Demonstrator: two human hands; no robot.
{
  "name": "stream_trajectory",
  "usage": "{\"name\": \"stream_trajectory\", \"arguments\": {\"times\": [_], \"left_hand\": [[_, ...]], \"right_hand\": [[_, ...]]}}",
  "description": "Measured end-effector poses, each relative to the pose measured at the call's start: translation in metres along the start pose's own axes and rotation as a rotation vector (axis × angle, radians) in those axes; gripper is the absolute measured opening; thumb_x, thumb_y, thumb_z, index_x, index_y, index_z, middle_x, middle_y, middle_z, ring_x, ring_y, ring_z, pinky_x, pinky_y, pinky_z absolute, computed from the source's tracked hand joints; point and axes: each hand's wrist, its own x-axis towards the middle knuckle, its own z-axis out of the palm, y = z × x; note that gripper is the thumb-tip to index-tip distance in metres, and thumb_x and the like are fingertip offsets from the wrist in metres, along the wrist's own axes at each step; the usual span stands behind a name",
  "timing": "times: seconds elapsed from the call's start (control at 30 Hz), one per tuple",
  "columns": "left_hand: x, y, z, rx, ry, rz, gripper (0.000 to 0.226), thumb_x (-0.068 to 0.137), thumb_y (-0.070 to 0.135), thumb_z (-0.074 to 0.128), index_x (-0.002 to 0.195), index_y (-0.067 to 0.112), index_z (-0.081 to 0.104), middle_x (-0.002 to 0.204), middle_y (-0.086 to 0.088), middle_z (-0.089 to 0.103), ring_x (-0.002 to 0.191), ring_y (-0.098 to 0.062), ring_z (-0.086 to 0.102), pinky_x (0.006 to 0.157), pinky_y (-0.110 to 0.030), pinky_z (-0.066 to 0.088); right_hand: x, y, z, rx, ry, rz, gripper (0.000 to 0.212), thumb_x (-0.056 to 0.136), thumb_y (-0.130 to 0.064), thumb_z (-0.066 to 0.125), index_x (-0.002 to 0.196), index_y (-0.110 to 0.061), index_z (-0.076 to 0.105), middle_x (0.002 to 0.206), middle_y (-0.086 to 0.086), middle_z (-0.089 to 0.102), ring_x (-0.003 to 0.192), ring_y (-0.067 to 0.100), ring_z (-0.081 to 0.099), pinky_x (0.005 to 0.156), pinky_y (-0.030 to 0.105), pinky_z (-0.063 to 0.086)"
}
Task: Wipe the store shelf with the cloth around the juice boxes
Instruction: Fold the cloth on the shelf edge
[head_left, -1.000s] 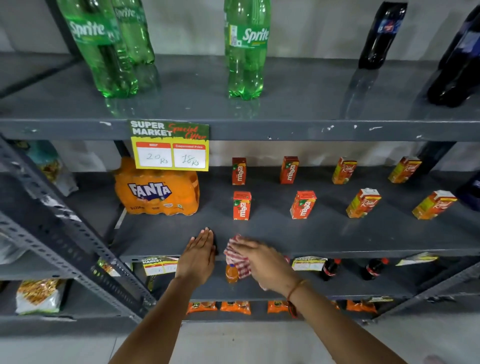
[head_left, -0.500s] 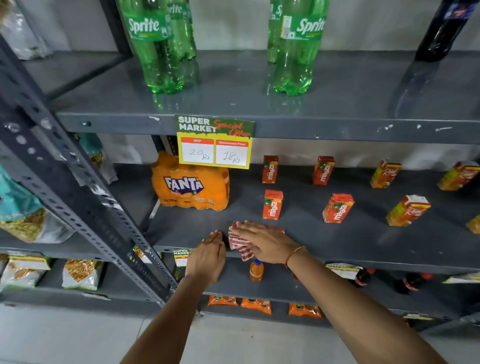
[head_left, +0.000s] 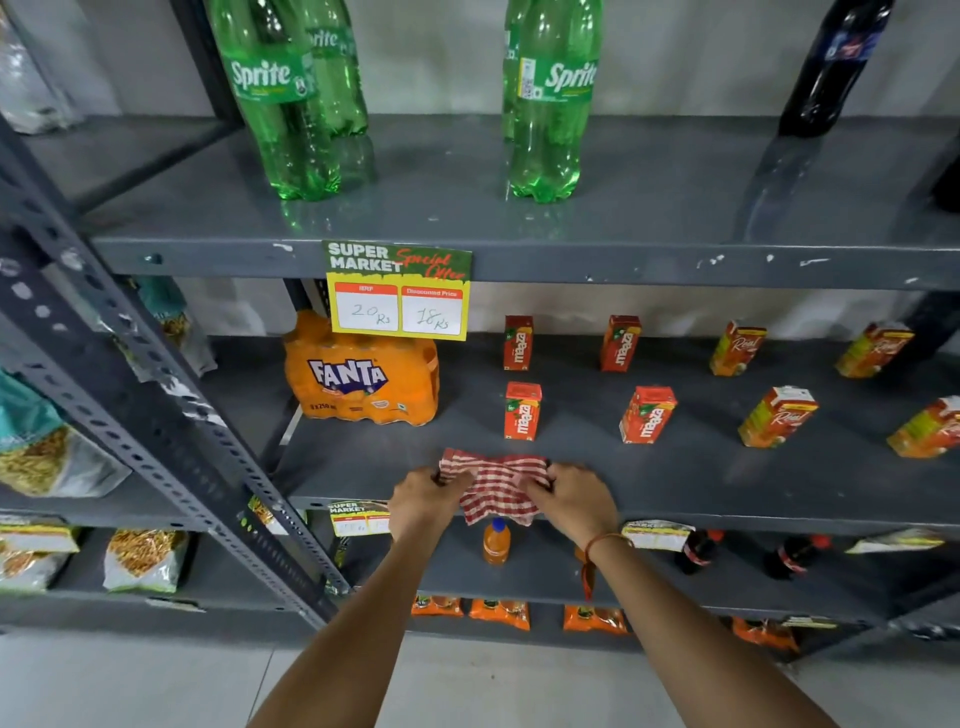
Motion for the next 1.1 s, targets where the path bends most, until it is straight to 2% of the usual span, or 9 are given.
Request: {"name": "stream_trajectory", "arguments": {"times": [0.17, 0.33, 0.47, 0.53, 0.63, 0.73, 0.9, 1.03, 1.1], "left_hand": [[-0.019, -0.002, 0.01, -0.166, 0.056, -0.051, 0.034, 0.082, 0.049, 0.068, 0.069, 0.018, 0.065, 0.065, -0.001, 0.066, 0.064, -0.022, 0.062, 0.055, -0.03, 0.046], [-0.058, 0.021, 0.034, -0.322, 0.12, 0.013, 0.03, 0.084, 0.044, 0.067, 0.069, 0.018, 0.067, 0.064, 0.001, 0.069, 0.064, -0.02, 0.065, 0.061, -0.035, 0.051], [-0.118, 0.068, 0.071, -0.571, 0.182, 0.093, 0.022, 0.087, 0.034, 0.067, 0.08, 0.013, 0.065, 0.073, -0.003, 0.069, 0.071, -0.022, 0.064, 0.063, -0.034, 0.048], [-0.154, 0.1, 0.092, -0.67, 0.205, 0.147, 0.019, 0.087, 0.03, 0.067, 0.079, 0.013, 0.062, 0.071, -0.002, 0.066, 0.069, -0.018, 0.06, 0.06, -0.031, 0.042], [-0.202, 0.16, 0.119, -0.809, 0.23, 0.308, 0.016, 0.088, 0.024, 0.068, 0.078, 0.014, 0.06, 0.067, -0.001, 0.063, 0.061, -0.009, 0.054, 0.061, -0.03, 0.043], [-0.243, 0.23, 0.14, -0.93, 0.184, 0.433, 0.016, 0.087, 0.028, 0.069, 0.084, 0.014, 0.062, 0.067, -0.008, 0.059, 0.06, -0.009, 0.05, 0.063, -0.032, 0.046], [-0.317, 0.348, 0.16, -1.117, 0.082, 0.678, 0.01, 0.087, 0.021, 0.07, 0.088, 0.013, 0.064, 0.067, -0.002, 0.063, 0.058, -0.007, 0.054, 0.053, -0.023, 0.048], [-0.349, 0.427, 0.166, -1.081, -0.067, 0.773, 0.014, 0.084, 0.04, 0.071, 0.089, 0.027, 0.066, 0.085, 0.0, 0.072, 0.076, -0.013, 0.068, 0.065, -0.041, 0.058], [-0.359, 0.462, 0.17, -1.045, -0.09, 0.758, 0.015, 0.082, 0.038, 0.072, 0.088, 0.024, 0.066, 0.083, 0.0, 0.071, 0.072, -0.01, 0.067, 0.068, -0.042, 0.057]], "right_hand": [[-0.011, -0.003, -0.004, 0.093, 0.0, -0.003, 0.028, 0.088, -0.043, 0.059, 0.08, -0.017, 0.062, 0.087, 0.002, 0.071, 0.079, 0.022, 0.068, 0.061, 0.031, 0.053], [-0.028, 0.028, -0.049, 0.263, 0.071, 0.003, 0.036, 0.086, -0.039, 0.062, 0.059, -0.023, 0.044, 0.061, -0.006, 0.055, 0.062, 0.017, 0.058, 0.046, 0.021, 0.03], [-0.044, 0.07, -0.115, 0.439, 0.12, 0.015, 0.033, 0.081, -0.042, 0.064, 0.063, -0.016, 0.054, 0.058, -0.001, 0.059, 0.059, 0.013, 0.059, 0.052, 0.034, 0.045], [-0.053, 0.093, -0.157, 0.513, 0.175, -0.004, 0.029, 0.081, -0.036, 0.067, 0.069, -0.011, 0.058, 0.063, 0.003, 0.062, 0.061, 0.011, 0.059, 0.059, 0.035, 0.046], [-0.072, 0.126, -0.23, 0.622, 0.291, -0.05, 0.025, 0.085, -0.024, 0.068, 0.069, -0.007, 0.057, 0.06, 0.003, 0.055, 0.056, 0.003, 0.049, 0.055, 0.021, 0.037], [-0.091, 0.161, -0.305, 0.709, 0.446, -0.091, 0.014, 0.087, -0.018, 0.067, 0.074, -0.013, 0.065, 0.063, -0.005, 0.063, 0.059, -0.001, 0.056, 0.053, 0.012, 0.039], [-0.113, 0.219, -0.421, 0.796, 0.699, -0.169, 0.015, 0.087, -0.013, 0.066, 0.072, -0.018, 0.064, 0.061, -0.006, 0.06, 0.061, 0.004, 0.054, 0.057, 0.02, 0.042], [-0.122, 0.252, -0.499, 0.803, 0.844, -0.191, 0.012, 0.087, -0.016, 0.065, 0.078, -0.023, 0.069, 0.076, -0.003, 0.071, 0.074, 0.015, 0.066, 0.066, 0.028, 0.052], [-0.119, 0.269, -0.532, 0.797, 0.882, -0.163, 0.008, 0.086, -0.017, 0.066, 0.08, -0.021, 0.069, 0.08, 0.004, 0.072, 0.077, 0.021, 0.067, 0.069, 0.034, 0.053]]}}
